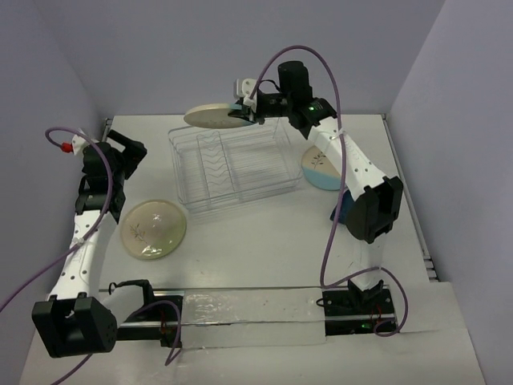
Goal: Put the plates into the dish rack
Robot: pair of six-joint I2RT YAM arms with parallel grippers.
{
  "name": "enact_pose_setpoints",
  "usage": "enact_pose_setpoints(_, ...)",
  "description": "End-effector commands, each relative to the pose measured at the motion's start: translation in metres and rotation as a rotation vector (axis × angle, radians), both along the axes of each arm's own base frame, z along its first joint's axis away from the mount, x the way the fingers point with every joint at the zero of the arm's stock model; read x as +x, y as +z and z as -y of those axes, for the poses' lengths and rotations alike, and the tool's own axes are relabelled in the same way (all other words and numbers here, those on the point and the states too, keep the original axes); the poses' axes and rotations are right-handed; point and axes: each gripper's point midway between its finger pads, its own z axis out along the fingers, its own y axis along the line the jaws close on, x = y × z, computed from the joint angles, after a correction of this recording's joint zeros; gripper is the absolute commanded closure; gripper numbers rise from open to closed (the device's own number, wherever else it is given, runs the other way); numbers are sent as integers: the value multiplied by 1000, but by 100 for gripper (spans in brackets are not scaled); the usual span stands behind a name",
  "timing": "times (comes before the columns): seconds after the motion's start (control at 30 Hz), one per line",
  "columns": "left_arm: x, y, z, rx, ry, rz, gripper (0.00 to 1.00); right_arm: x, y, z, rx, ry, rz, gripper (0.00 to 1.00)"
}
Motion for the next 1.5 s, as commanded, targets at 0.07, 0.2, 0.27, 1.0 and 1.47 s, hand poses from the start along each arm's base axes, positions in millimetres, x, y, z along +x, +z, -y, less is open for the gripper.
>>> enact_pose_setpoints(0.07,5,1,0,-30,-26,41,1,-14,80,-23,140,216,347,100)
enact_pose_setpoints(0.2,6,-7,-4,-25,-19,21,1,-1,58,-40,124,222,338,100)
enact_pose_setpoints(0.27,5,-10,-6,-22,-12,13,1,7,50,-47,113,202,342,100)
enact_pose_setpoints(1.0,8,-23,-7,-35,-29,-14,1,51,-26,-69,61,151,207,100)
enact_pose_setpoints(1.47,6,-24,-7,-31,-29,-15,1,64,-64,-78,33,133,142,100)
